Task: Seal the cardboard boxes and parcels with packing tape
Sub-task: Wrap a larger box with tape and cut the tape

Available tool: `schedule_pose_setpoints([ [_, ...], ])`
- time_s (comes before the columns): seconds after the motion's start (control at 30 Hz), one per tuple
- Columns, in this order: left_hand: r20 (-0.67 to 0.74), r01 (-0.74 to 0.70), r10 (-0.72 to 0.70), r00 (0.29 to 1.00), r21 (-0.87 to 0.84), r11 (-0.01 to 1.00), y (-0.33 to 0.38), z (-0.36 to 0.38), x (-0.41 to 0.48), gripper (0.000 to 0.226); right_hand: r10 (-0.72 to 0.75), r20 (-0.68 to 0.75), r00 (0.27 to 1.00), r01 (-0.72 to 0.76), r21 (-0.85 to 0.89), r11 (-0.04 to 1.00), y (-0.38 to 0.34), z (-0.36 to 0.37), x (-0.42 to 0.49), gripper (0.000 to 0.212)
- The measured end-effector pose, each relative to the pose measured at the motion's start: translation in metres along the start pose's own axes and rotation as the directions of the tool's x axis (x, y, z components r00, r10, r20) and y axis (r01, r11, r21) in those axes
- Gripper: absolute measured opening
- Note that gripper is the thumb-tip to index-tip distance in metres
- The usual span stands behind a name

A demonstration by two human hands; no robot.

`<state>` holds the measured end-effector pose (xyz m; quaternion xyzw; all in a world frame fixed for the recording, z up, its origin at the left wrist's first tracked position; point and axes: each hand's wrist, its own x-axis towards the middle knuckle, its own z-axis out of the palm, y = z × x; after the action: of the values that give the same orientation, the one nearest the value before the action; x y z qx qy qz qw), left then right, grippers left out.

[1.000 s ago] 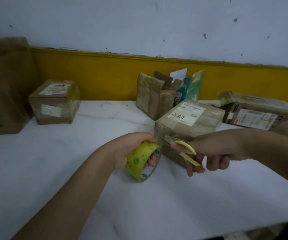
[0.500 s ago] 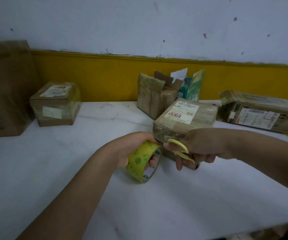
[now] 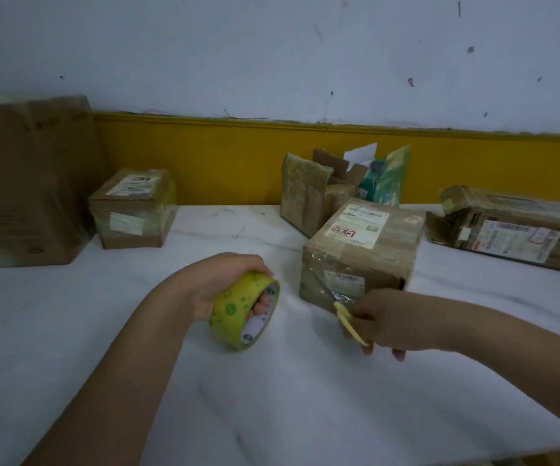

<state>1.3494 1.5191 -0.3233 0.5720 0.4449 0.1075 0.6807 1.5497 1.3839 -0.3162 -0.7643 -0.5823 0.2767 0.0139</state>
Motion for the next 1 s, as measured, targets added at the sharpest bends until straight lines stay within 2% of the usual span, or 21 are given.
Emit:
schedule_pose_setpoints([
  [0.07, -0.095, -0.097, 0.084, 0.992, -0.153, 0.983, -0.005, -0.011, -0.008, 0.03, -0.04, -0.081, 0.996, 0.026, -0.168, 0.985, -0.003, 0.019, 0.007, 0.038],
  [0.13, -0.202, -0.205, 0.158, 0.967, -0.236, 0.95, -0.012, -0.015, -0.014, 0.019, -0.093, -0.21, 0.973, 0.008, -0.373, 0.928, -0.011, 0.039, 0.02, 0.043],
  [0.2, -0.303, -0.29, 0.208, 0.93, -0.257, 0.922, -0.02, -0.012, -0.018, 0.009, -0.117, -0.301, 0.946, -0.019, -0.412, 0.911, -0.024, 0.054, 0.029, 0.033],
  [0.27, -0.354, -0.35, 0.248, 0.902, -0.262, 0.899, -0.027, -0.008, -0.022, 0.009, -0.147, -0.353, 0.924, -0.047, -0.487, 0.872, -0.039, 0.058, 0.033, 0.019],
  [0.37, -0.392, -0.419, 0.308, 0.867, -0.239, 0.876, -0.038, -0.007, -0.03, 0.011, -0.216, -0.31, 0.926, -0.008, -0.588, 0.809, -0.057, 0.057, 0.038, 0.021],
  [0.4, -0.396, -0.44, 0.329, 0.858, -0.232, 0.867, -0.041, -0.007, -0.033, 0.014, -0.255, -0.341, 0.905, 0.004, -0.592, 0.806, -0.063, 0.056, 0.038, 0.019],
  [0.47, -0.394, -0.468, 0.364, 0.844, -0.21, 0.858, -0.046, -0.007, -0.041, 0.018, -0.347, -0.51, 0.787, 0.056, -0.502, 0.863, -0.075, 0.05, 0.038, 0.03],
  [0.53, -0.402, -0.464, 0.381, 0.833, -0.131, 0.876, -0.051, -0.007, -0.05, 0.022, -0.378, -0.666, 0.643, 0.267, -0.267, 0.926, -0.09, 0.046, 0.042, 0.041],
  [0.57, -0.409, -0.456, 0.389, 0.826, -0.079, 0.886, -0.053, -0.006, -0.057, 0.022, -0.369, -0.681, 0.632, 0.393, -0.129, 0.911, -0.1, 0.043, 0.044, 0.041],
  [0.6, -0.411, -0.455, 0.4, 0.819, -0.041, 0.89, -0.054, -0.005, -0.063, 0.021, -0.376, -0.658, 0.652, 0.485, -0.02, 0.875, -0.111, 0.042, 0.045, 0.039],
  [0.67, -0.429, -0.456, 0.407, 0.806, -0.013, 0.89, -0.058, -0.005, -0.077, 0.017, -0.409, -0.602, 0.686, 0.566, 0.089, 0.819, -0.131, 0.045, 0.046, 0.027],
  [0.73, -0.471, -0.445, 0.392, 0.79, -0.002, 0.895, -0.064, -0.008, -0.091, 0.014, -0.43, -0.619, 0.658, 0.603, 0.089, 0.793, -0.147, 0.052, 0.041, 0.016],
  [0.83, -0.517, -0.432, 0.35, 0.781, -0.042, 0.901, -0.077, -0.014, -0.117, 0.017, -0.478, -0.632, 0.61, 0.636, 0.032, 0.771, -0.164, 0.064, 0.028, 0.014],
  [0.9, -0.553, -0.402, 0.286, 0.782, -0.097, 0.911, -0.086, -0.017, -0.139, 0.035, -0.522, -0.608, 0.599, 0.641, -0.028, 0.767, -0.174, 0.073, 0.015, 0.018],
  [1.0, -0.58, -0.281, 0.213, 0.786, -0.029, 0.959, -0.109, -0.017, -0.174, 0.061, -0.582, -0.529, 0.617, 0.655, -0.065, 0.753, -0.185, 0.089, -0.008, 0.024],
])
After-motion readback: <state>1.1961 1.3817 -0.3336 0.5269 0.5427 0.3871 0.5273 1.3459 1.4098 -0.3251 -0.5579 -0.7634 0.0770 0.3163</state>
